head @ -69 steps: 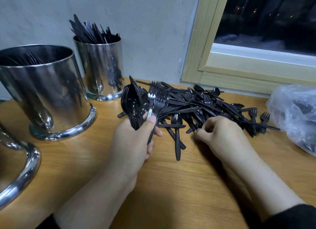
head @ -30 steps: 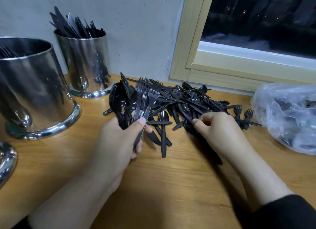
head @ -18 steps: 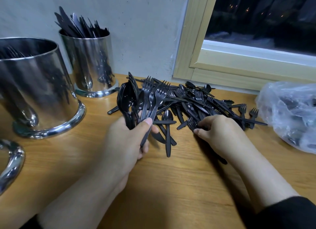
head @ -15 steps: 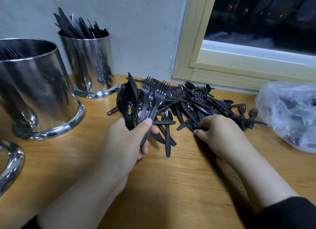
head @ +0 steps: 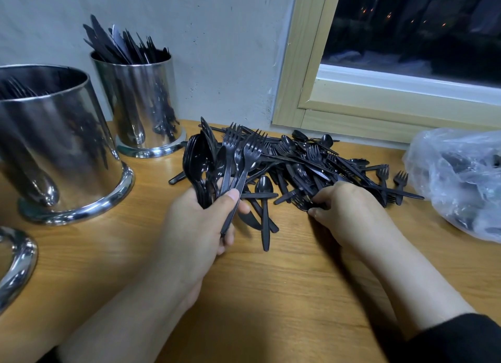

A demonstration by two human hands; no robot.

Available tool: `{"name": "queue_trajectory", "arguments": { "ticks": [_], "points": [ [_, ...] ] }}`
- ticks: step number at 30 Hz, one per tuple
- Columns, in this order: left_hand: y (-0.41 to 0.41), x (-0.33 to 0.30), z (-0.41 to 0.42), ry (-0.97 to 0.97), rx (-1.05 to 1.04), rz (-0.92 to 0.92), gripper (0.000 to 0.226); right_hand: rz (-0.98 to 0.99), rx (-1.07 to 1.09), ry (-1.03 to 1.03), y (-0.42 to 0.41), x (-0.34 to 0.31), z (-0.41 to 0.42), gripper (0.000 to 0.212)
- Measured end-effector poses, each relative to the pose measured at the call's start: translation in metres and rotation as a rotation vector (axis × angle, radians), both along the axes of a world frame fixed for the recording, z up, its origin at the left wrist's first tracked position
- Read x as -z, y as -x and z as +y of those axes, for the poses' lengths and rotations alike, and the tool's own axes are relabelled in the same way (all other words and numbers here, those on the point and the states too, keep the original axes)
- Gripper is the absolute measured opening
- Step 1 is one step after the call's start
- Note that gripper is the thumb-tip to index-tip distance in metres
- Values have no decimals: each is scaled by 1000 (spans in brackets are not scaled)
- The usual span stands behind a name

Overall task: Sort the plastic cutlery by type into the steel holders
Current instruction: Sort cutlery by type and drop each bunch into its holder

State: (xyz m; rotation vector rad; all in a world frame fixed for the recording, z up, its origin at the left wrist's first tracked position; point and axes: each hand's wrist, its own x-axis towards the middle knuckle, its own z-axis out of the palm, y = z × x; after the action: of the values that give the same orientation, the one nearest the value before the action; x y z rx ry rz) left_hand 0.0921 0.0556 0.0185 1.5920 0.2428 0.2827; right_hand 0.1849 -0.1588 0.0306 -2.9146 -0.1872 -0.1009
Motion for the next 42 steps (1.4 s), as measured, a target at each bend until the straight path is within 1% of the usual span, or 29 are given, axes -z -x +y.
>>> {"name": "queue_trajectory", "arguments": {
  "ticks": [2, 6, 10, 14, 16, 20, 23, 27, 30, 33, 36, 39, 41, 42],
  "points": [
    [-1, 0, 0, -7, -2, 0, 24, -5, -28, 12, 0, 0, 2, 23],
    [-3, 0, 1, -16, -3, 6, 27, 38, -42, 16, 1, -3, 1, 28],
    [-2, 0, 1, -6, -5, -4, 25, 33, -82, 35, 2, -5, 3, 27],
    [-3, -2, -1, 0, -9, 4, 23, 85, -138, -6, 9, -11, 6, 34],
    [-2, -3, -1, 3, -19, 7, 21, 118, -151, -35, 10, -14, 5, 31],
    [1, -5, -2, 19, -19, 12, 22, 146, -156, -38, 9, -18, 1, 15],
    [1, -5, -1, 19, -18, 7, 23, 196, -138, -52, 9, -18, 1, 22],
    [1, -5, -1, 23, -17, 4, 22, 243, -133, -115, 9, -15, 1, 17],
    [1, -6, -2, 28, -16, -4, 19, 300, -126, -152, 9, -16, 2, 19],
    [0, -4, -2, 21, -17, 2, 20, 292, -141, -145, 9, -16, 8, 17],
    [-1, -2, -1, 17, -12, 11, 21, 271, -159, -132, 13, -14, 14, 25],
    [0, -3, -1, 22, -15, 12, 22, 194, -176, -212, 14, -14, 12, 24],
    [1, -4, -2, 34, -14, 12, 22, 121, -187, -347, 16, -16, 11, 28],
    [1, -5, -2, 31, -13, 13, 22, 103, -191, -448, 18, -18, 12, 28]
  ]
}}
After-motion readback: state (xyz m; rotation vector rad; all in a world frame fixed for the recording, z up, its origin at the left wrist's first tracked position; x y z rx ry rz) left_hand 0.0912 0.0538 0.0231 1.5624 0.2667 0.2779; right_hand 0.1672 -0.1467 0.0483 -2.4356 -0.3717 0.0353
